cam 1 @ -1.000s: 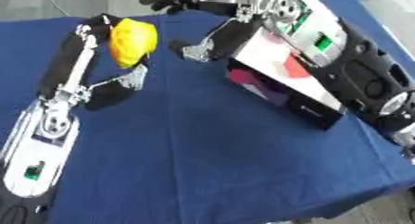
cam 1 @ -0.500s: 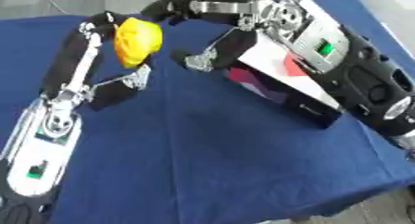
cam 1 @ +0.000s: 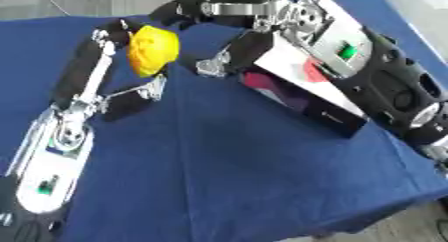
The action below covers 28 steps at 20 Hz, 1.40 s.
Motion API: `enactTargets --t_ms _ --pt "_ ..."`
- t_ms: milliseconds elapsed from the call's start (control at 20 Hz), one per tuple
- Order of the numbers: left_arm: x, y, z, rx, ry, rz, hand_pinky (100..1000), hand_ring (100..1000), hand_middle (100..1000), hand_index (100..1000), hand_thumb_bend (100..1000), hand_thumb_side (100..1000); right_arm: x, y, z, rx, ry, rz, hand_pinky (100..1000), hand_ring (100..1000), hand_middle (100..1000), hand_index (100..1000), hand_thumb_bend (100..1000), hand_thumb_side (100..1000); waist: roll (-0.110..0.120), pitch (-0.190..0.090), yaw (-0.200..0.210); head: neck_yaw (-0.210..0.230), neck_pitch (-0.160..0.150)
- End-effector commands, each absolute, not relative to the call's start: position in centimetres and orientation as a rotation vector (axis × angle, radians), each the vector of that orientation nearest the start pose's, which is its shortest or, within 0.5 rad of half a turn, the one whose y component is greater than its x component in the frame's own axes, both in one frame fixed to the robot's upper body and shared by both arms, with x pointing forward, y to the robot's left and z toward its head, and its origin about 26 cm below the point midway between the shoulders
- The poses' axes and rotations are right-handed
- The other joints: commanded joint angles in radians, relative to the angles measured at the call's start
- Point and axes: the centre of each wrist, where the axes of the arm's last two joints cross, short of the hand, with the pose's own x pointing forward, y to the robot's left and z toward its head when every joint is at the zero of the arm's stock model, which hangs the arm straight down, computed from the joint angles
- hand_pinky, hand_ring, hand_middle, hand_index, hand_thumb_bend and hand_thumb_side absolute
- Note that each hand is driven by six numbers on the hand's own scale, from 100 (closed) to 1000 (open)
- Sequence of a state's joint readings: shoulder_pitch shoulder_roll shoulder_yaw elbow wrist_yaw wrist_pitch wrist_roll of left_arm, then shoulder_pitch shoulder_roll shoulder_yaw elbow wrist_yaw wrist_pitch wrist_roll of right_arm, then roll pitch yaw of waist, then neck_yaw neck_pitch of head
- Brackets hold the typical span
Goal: Pick up the objects with one hand, pass them to the other hand, and then place them into the box on the other side of the table.
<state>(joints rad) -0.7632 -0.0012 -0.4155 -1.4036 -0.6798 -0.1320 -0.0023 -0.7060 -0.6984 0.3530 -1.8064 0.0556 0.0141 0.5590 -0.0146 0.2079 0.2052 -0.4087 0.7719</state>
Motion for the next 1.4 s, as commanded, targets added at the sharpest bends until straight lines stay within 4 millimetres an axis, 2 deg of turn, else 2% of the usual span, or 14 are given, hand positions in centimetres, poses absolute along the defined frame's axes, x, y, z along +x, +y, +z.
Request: enactTargets --t_ms 50,450,900,1100,1200,1300,1400 --pt "37.3 3.4 18.2 0.289 -2.336 -1.163 756 699 687 603 100 284 34.3 -22.4 28.2 -0.16 -1.867 1.619 961 1000 1000 1000 100 416 -0.015 0.002 0.002 -0.008 -0.006" --pt "37.1 2.9 18.4 0.272 -2.358 -1.135 752 691 682 616 100 294 34.6 -22.3 27.9 -0.208 -1.844 1.635 958 1000 1000 1000 100 363 -0.018 0.006 0.009 -0.014 -0.006" --pt "37.1 2.7 18.4 0.233 -2.374 -1.086 738 668 653 621 100 295 34.7 -22.5 27.6 -0.251 -1.84 1.653 953 1000 1000 955 100 296 -0.018 0.005 0.008 -0.012 -0.009" --pt "37.0 2.6 18.4 0.217 -2.38 -1.079 738 668 653 621 100 295 34.8 -22.6 27.6 -0.257 -1.839 1.655 953 1000 1000 955 100 296 -0.018 0.005 0.008 -0.012 -0.01" --pt "36.8 2.3 18.4 0.178 -2.39 -1.091 732 668 655 638 100 315 34.9 -22.7 27.6 -0.256 -1.849 1.629 942 1000 952 866 100 336 -0.018 0.007 0.007 -0.013 -0.01" --pt "36.8 2.2 18.2 0.129 -2.392 -1.102 731 669 656 642 100 306 34.9 -22.7 27.5 -0.252 -1.869 1.59 935 979 903 828 100 413 -0.018 0.008 0.007 -0.014 -0.009" --pt "36.8 2.2 18.1 0.102 -2.385 -1.117 730 669 656 642 100 304 35.0 -22.8 27.5 -0.242 -1.889 1.543 934 955 879 826 100 444 -0.018 0.009 0.007 -0.014 -0.009"
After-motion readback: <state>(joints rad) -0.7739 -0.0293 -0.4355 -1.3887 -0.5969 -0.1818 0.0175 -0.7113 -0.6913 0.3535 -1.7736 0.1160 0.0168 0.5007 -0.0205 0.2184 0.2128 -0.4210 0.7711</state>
